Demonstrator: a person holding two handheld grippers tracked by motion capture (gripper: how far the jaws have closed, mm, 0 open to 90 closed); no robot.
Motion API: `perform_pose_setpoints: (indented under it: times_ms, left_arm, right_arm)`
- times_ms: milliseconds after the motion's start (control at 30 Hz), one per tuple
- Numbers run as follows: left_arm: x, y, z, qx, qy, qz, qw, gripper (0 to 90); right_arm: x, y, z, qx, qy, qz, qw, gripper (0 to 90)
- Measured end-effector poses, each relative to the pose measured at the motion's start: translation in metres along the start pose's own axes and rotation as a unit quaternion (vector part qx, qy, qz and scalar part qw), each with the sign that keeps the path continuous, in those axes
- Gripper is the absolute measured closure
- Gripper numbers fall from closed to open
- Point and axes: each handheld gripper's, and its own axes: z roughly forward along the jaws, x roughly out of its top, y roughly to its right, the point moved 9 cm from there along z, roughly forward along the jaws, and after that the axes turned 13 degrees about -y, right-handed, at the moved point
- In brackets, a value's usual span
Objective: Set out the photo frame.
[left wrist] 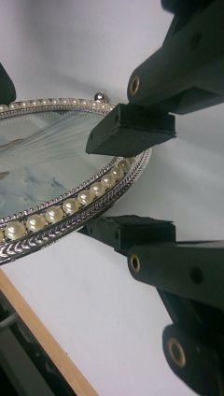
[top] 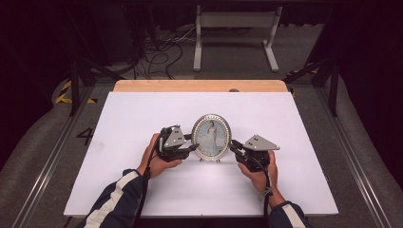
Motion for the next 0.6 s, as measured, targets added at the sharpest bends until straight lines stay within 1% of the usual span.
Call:
perform_pose_setpoints:
  times_ms: [67, 167, 233, 267, 333, 400, 433, 467, 500, 600]
  left_arm:
    - [0.0003, 0.0001, 0.0002, 0.004, -0.001, -0.001, 1.0000, 52.4]
    - [0.0010, 0.0015, -0.0001, 0.003, -0.001, 0.000, 1.0000, 50.8]
    - [0.0015, 0.0020, -0.0003, 0.005, -0.002, 0.004, 1.0000, 48.0]
    - [0.0014, 0.0024, -0.0004, 0.006, -0.003, 0.003, 1.0000, 47.0]
    - [0.0011, 0.0027, -0.0004, 0.008, -0.006, 0.004, 0.9999, 42.3]
    - [0.0009, 0.0030, -0.0005, 0.007, -0.005, 0.005, 0.9999, 38.3]
    - [0.0010, 0.0037, -0.0009, 0.001, -0.001, 0.003, 1.0000, 35.8]
    - [0.0011, 0.0036, -0.0012, -0.001, 0.000, 0.003, 1.0000, 32.1]
    - [0.0011, 0.0033, -0.0015, -0.002, 0.001, 0.001, 1.0000, 30.0]
    - [0.0003, 0.0033, -0.0014, -0.005, 0.000, -0.002, 1.0000, 26.6]
  right_arm:
    - [-0.0001, 0.0007, 0.0000, -0.001, -0.002, -0.004, 1.0000, 77.5]
    - [0.0002, -0.0003, 0.0004, 0.005, -0.002, -0.009, 0.9999, 76.5]
    - [0.0008, -0.0008, -0.0001, 0.002, -0.003, -0.019, 0.9998, 72.8]
    - [0.0009, -0.0014, -0.0001, 0.004, -0.003, -0.021, 0.9998, 71.5]
    - [0.0002, -0.0026, 0.0007, 0.005, -0.006, -0.026, 0.9996, 69.1]
    - [-0.0007, -0.0028, 0.0017, 0.003, -0.010, -0.030, 0.9995, 64.9]
    - [-0.0008, -0.0021, 0.0023, 0.001, -0.011, -0.033, 0.9994, 63.1]
    - [-0.0017, -0.0022, 0.0030, 0.003, -0.014, -0.030, 0.9994, 61.1]
    - [-0.0020, -0.0022, 0.0035, 0.004, -0.014, -0.033, 0.9994, 59.3]
    - [-0.0039, -0.0031, 0.0042, 0.003, -0.023, -0.042, 0.9989, 51.9]
